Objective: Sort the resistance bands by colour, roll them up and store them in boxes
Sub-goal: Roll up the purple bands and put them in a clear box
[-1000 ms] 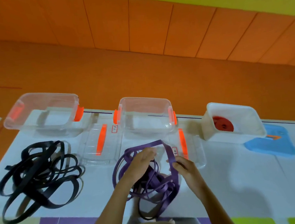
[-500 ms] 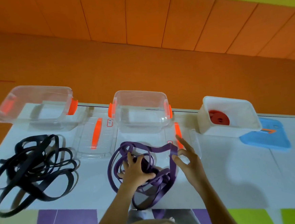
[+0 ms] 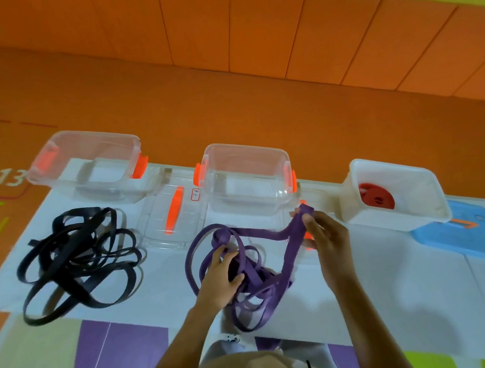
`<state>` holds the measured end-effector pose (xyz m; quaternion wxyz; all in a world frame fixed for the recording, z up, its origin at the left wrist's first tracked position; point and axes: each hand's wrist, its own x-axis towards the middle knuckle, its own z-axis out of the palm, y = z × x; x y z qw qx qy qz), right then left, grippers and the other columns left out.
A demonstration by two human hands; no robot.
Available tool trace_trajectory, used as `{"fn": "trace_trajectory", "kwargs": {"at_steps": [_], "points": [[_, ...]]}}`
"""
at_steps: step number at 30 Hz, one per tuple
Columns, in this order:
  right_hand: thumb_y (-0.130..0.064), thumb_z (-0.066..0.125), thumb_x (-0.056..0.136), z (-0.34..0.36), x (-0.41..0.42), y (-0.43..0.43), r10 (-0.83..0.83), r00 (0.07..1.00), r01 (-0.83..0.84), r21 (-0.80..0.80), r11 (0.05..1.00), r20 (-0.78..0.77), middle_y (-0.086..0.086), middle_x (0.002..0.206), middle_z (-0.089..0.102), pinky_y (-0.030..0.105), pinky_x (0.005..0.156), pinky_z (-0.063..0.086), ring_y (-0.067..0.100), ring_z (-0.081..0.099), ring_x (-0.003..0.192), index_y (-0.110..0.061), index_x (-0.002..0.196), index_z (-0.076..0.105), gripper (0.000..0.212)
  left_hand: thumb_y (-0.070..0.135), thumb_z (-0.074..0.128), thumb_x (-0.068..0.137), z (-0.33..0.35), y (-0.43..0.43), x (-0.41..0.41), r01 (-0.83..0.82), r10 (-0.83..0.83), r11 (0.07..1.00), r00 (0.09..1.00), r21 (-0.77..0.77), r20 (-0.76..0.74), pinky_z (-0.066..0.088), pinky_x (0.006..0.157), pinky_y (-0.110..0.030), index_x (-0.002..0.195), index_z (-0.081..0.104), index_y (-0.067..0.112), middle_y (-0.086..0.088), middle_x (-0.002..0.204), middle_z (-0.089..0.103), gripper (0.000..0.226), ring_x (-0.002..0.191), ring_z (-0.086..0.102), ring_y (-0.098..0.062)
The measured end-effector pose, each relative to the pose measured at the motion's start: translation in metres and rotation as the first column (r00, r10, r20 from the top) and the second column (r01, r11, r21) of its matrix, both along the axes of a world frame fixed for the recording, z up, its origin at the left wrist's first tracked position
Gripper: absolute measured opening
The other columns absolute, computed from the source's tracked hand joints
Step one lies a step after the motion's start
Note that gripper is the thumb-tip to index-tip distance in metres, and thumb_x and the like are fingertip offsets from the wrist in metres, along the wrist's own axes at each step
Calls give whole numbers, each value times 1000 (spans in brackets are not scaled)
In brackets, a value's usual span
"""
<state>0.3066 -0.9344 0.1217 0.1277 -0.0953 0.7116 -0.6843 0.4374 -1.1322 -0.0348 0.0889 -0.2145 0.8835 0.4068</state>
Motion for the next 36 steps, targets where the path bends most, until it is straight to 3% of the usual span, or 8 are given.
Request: {"fn": "trace_trajectory", "kwargs": {"at_steps": [11,14,18,22,26,28,33,36], "points": [[-8,76,93,59,14,-73,252,961,-258,-43,965,-112,5,125,73,43,73,67,23,75,105,-3,110,80,18,31,88,77,41,-11,2,57,-108,809,993,586,52,59,90,-24,144,27,66,17,118,71,97,108,71,-3],[-2,74,92,65,20,-86,296,946,-306,-59,950,-135,6,120,74,43,74,67,23,73,108,-1,109,79,18,55,96,66,45,-15,2,-114,131,860,991,497,0,52,100,-27,147,41,40,28,121,67,99,114,65,6],[0,73,93,68,23,-91,342,925,-354,-49,934,-166,3,115,77,49,87,64,23,72,110,-9,106,80,18,31,96,73,56,-35,-2,-438,553,794,809,421,-199,54,101,-28,129,42,24,1,132,58,79,120,62,-4],[-2,70,95,72,23,-97,476,859,-499,-98,861,-189,5,115,79,41,95,59,24,73,110,-11,110,79,20,35,93,80,80,-59,-6,-218,362,887,876,407,-318,41,108,-11,153,41,41,22,157,41,90,140,41,11],[-9,70,96,69,23,-108,535,834,-551,-139,823,-134,9,113,79,44,97,58,30,73,109,-16,111,80,19,29,77,96,102,-60,-16,-116,260,892,922,437,-286,51,87,-19,109,73,39,9,105,78,17,99,71,-4],[-15,67,100,61,20,-111,529,841,-541,-150,828,-112,4,125,76,30,101,54,21,68,124,-17,117,79,20,13,66,102,105,-61,-20,-221,395,846,872,486,-291,49,75,-16,90,74,34,9,82,75,25,77,66,-1],[-38,56,106,0,10,-105,284,958,-285,149,947,32,-15,116,77,30,103,53,4,66,122,-24,113,78,27,19,59,109,115,-76,-18,-420,715,570,677,706,-175,56,76,-16,118,68,6,-15,102,77,18,91,76,-15],[-32,72,98,-52,15,-104,280,947,-320,477,818,155,-4,129,68,23,103,45,20,59,132,-22,124,70,28,17,60,107,114,-89,-13,-507,755,580,628,638,-187,51,72,-10,118,70,10,7,96,76,16,86,72,-3]]}}
